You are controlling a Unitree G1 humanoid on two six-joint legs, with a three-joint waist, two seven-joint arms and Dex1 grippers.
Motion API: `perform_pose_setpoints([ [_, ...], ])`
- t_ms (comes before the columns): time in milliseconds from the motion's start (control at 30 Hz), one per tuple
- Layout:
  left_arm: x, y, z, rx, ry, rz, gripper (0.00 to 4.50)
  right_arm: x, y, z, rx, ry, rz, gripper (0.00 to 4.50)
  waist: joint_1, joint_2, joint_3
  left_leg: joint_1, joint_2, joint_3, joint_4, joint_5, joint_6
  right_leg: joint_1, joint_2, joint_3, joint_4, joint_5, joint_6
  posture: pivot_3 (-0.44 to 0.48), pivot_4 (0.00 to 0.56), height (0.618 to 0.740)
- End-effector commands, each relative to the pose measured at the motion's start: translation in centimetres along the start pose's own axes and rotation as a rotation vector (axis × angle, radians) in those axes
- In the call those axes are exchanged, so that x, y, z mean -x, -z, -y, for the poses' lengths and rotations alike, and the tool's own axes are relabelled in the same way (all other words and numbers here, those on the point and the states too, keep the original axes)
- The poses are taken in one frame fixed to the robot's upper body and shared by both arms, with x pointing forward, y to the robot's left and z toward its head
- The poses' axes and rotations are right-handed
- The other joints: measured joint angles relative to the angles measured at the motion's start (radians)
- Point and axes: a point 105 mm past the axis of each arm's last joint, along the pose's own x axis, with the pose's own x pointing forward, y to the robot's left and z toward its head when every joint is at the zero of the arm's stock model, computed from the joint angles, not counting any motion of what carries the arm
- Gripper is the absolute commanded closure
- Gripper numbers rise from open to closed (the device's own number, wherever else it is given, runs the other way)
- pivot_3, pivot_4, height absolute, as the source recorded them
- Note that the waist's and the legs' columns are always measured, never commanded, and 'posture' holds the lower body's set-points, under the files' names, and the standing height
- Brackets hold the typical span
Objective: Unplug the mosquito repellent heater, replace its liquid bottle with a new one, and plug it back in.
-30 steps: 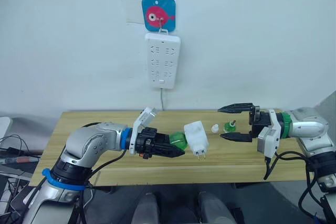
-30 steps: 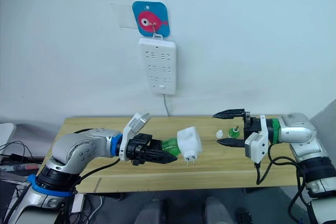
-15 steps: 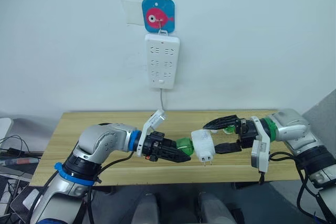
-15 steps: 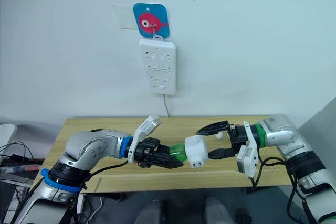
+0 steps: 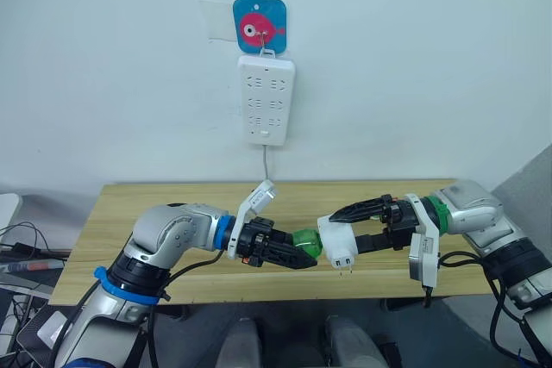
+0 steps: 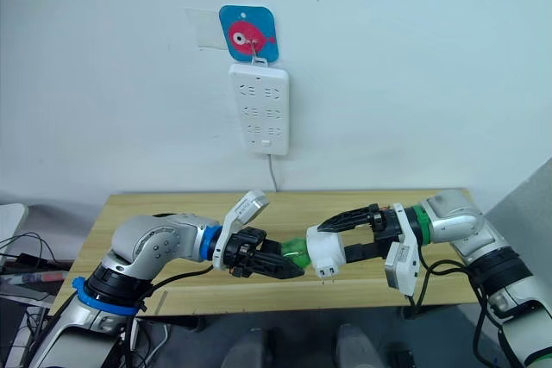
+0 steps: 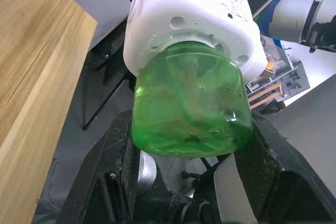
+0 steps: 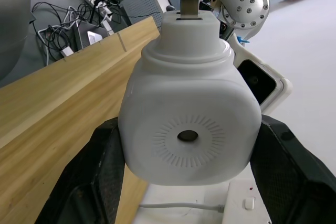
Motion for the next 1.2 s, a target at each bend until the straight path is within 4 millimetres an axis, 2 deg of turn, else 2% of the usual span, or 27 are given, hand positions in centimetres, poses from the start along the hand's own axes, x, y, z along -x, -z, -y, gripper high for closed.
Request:
perform_pose_setpoints([
  [33, -0.4, -0.3, 0.5, -0.056, 0.017, 0.0, 2.28, -0.2, -0.9, 1.3, 0.047, 0.045, 0.043, 1.56, 0.0, 0.0, 0.0, 0.0, 0.0, 0.0, 0.0, 0.0, 0.0, 0.0, 0.0, 0.0, 0.0, 0.0, 0.0, -0.069, 0.171, 0.74],
  [67, -0.4, -0.5, 0.4, -0.075, 0.01, 0.01, 2.28, -0.1, -0.9, 1.2, 0.043, 0.045, 0.038, 1.56, 0.0, 0.0, 0.0, 0.0, 0.0, -0.001, 0.001, 0.0, 0.0, 0.0, 0.0, 0.0, 0.001, 0.0, 0.0, -0.069, 0.17, 0.74],
  [233, 0.7, -1.9, 0.5, -0.13, -0.013, 0.046, 0.63, 0.6, -0.4, 0.9, 0.014, 0.05, -0.005, 1.56, 0.001, 0.0, 0.0, 0.0, 0.0, -0.001, 0.001, 0.0, 0.0, 0.0, 0.0, 0.0, 0.001, 0.0, 0.0, -0.066, 0.168, 0.74],
  [300, 1.3, -1.2, 0.4, -0.219, -0.048, -0.033, 0.02, 0.9, 0.1, 0.7, -0.023, 0.055, -0.037, 1.56, 0.0, 0.0, 0.001, 0.0, 0.0, -0.001, 0.001, 0.0, 0.0, 0.0, 0.0, 0.0, 0.001, 0.0, 0.0, -0.059, 0.167, 0.74],
  [400, 2.2, -0.1, 0.4, -0.324, -0.074, -0.127, 0.0, 1.2, 0.9, 0.2, -0.122, 0.062, -0.091, 1.56, -0.002, 0.001, 0.001, 0.0, 0.0, -0.001, 0.001, 0.0, 0.0, 0.0, 0.0, 0.0, 0.001, 0.0, 0.0, -0.062, 0.166, 0.74],
  [533, 3.4, -0.2, 0.2, -0.534, -0.155, -0.204, 0.0, 2.2, 2.6, -0.7, -0.453, 0.122, -0.206, 1.56, 0.003, 0.001, 0.002, 0.0, 0.0, -0.001, 0.001, 0.0, 0.0, 0.0, 0.0, 0.0, 0.001, -0.001, -0.001, -0.06, 0.165, 0.74],
  [667, 3.2, -1.4, -0.7, -0.822, -0.289, -0.197, 0.0, 2.9, 3.9, -0.2, -0.933, 0.275, -0.304, 1.56, 0.006, 0.003, 0.003, -0.001, 0.001, -0.001, 0.001, 0.0, 0.0, 0.0, -0.001, 0.0, 0.001, -0.001, -0.002, -0.059, 0.164, 0.74],
  [833, 1.6, -3.8, -0.6, -1.165, -0.433, -0.058, 0.0, 2.5, 3.3, -0.1, -1.509, 0.386, -0.343, 1.56, 0.008, 0.002, 0.003, -0.002, 0.001, -0.003, 0.001, 0.0, 0.0, 0.0, -0.004, 0.0, 0.0, -0.001, -0.001, -0.052, 0.161, 0.74],
  [933, 1.1, -5.4, -0.6, -1.301, -0.542, 0.037, 0.0, 2.2, 3.0, 0.0, -1.697, 0.399, -0.363, 1.56, 0.008, 0.002, 0.003, -0.003, -0.001, -0.003, 0.001, 0.0, 0.0, 0.0, -0.004, 0.0, 0.0, -0.001, -0.001, -0.051, 0.16, 0.74],
  [1067, 0.1, -4.5, -1.7, -1.558, -0.607, -0.117, 0.0, 1.8, 2.9, 0.3, -1.833, 0.395, -0.379, 1.56, 0.005, 0.002, 0.003, -0.003, -0.001, 0.001, 0.001, 0.0, 0.0, -0.001, -0.001, 0.0, 0.0, -0.001, -0.001, -0.057, 0.152, 0.74],
  [1200, -0.8, -4.5, -2.6, -1.624, -0.657, -0.172, 0.0, 1.8, 2.9, 0.4, -1.939, 0.421, -0.399, 1.56, 0.004, 0.002, 0.003, -0.006, -0.001, 0.005, 0.001, 0.0, 0.0, -0.004, -0.001, 0.0, 0.0, -0.001, 0.0, -0.057, 0.149, 0.74],
])
